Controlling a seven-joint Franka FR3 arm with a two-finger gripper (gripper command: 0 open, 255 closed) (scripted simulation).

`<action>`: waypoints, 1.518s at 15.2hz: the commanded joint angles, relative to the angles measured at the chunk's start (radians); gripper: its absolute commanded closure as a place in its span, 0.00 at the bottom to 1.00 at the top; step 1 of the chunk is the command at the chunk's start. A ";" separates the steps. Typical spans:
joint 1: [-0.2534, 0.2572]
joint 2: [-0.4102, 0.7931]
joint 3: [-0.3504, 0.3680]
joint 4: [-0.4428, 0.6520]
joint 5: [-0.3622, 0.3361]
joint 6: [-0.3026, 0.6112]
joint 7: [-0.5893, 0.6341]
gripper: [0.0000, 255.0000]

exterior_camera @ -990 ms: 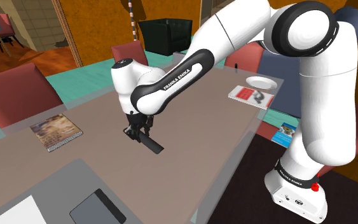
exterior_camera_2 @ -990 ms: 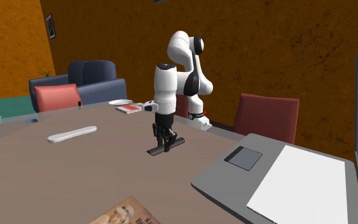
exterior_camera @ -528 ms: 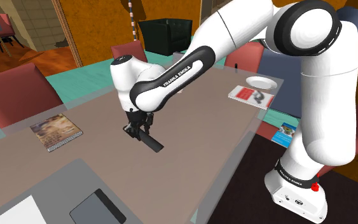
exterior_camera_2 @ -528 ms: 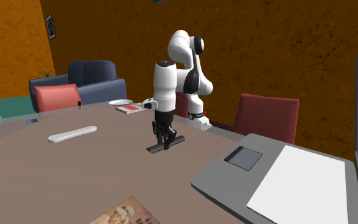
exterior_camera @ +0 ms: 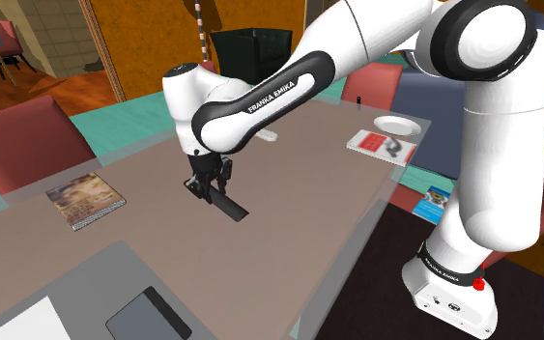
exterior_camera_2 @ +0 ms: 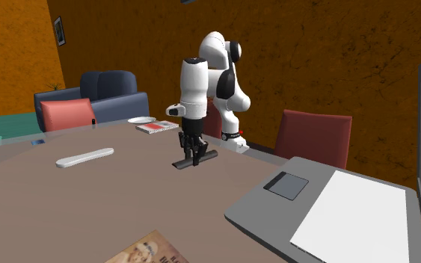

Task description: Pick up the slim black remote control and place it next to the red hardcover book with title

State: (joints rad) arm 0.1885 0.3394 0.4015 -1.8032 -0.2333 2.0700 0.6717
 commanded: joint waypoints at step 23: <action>-0.251 -0.254 -0.121 -0.228 0.111 0.033 -0.408 1.00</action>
State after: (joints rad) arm -0.0490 0.1087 0.2890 -2.0014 -0.1296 2.0918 0.2891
